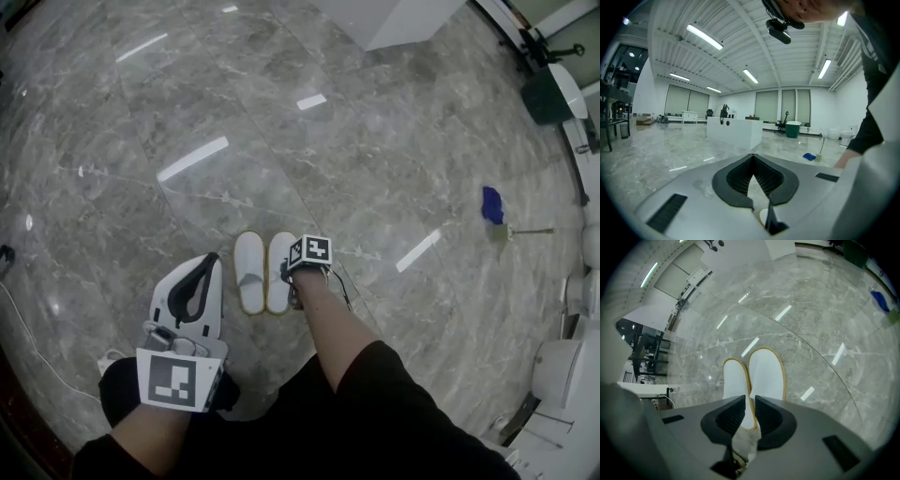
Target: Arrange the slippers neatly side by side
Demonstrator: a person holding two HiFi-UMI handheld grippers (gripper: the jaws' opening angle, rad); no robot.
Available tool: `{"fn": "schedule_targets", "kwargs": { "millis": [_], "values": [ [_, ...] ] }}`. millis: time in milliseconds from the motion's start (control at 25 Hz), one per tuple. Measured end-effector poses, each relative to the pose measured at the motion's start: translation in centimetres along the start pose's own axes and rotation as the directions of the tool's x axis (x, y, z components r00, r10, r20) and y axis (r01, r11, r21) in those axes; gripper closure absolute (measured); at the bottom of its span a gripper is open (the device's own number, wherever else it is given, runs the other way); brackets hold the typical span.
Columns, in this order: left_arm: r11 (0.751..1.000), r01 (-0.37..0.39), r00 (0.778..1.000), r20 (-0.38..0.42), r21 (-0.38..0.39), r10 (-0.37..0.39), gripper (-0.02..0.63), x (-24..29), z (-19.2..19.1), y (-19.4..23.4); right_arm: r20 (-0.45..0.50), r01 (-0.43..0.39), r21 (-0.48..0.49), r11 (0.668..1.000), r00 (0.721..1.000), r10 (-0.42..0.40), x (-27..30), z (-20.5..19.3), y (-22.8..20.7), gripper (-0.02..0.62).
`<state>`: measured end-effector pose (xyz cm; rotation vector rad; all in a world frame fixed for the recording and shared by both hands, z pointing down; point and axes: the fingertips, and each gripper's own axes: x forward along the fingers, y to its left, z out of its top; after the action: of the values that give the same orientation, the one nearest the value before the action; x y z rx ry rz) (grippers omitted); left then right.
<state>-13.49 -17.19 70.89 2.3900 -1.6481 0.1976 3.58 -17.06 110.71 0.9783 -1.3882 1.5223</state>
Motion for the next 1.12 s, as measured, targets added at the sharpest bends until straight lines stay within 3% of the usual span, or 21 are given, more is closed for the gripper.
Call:
{"fn": "schedule_targets", "kwargs": {
  "millis": [200, 280, 400, 640, 800, 1000, 1120],
  "values": [
    [0.997, -0.014, 0.989, -0.148, -0.071, 0.004, 0.605, -0.9, 1.7, -0.1, 0.038, -0.054, -0.012, 0.998, 0.998, 0.055, -12.1, -3.4, 5.1, 0.554],
    [0.993, -0.011, 0.979, -0.205, -0.114, -0.013, 0.604, -2.2, 3.8, -0.8, 0.086, -0.125, 0.01, 0.992, 0.989, 0.123, -17.7, -4.7, 7.3, 0.554],
    [0.993, -0.011, 0.965, -0.262, -0.118, -0.02, 0.604, -4.3, 8.3, -2.2, 0.145, -0.195, 0.027, 0.98, 0.971, 0.189, -25.8, -7.0, 10.4, 0.554],
    [0.996, 0.003, 0.953, -0.301, -0.094, -0.031, 0.604, -8.4, 19.5, -5.7, 0.177, -0.258, 0.013, 0.966, 0.951, 0.252, -39.8, -12.1, 16.2, 0.554],
    [0.999, 0.033, 0.953, -0.299, -0.041, -0.044, 0.604, -10.5, 26.1, -8.1, 0.19, -0.268, -0.06, 0.962, 0.943, 0.274, -47.6, -13.9, 20.0, 0.554],
    [0.997, 0.072, 0.937, -0.341, -0.011, -0.071, 0.604, -14.2, 29.8, -10.5, 0.211, -0.251, -0.163, 0.954, 0.936, 0.283, -55.6, -16.7, 23.0, 0.554],
    [0.996, 0.088, 0.937, -0.341, 0.031, -0.072, 0.606, -17.1, 32.1, -11.7, 0.271, -0.241, -0.251, 0.938, 0.912, 0.307, -61.3, -19.0, 24.6, 0.554]
  ]
}}
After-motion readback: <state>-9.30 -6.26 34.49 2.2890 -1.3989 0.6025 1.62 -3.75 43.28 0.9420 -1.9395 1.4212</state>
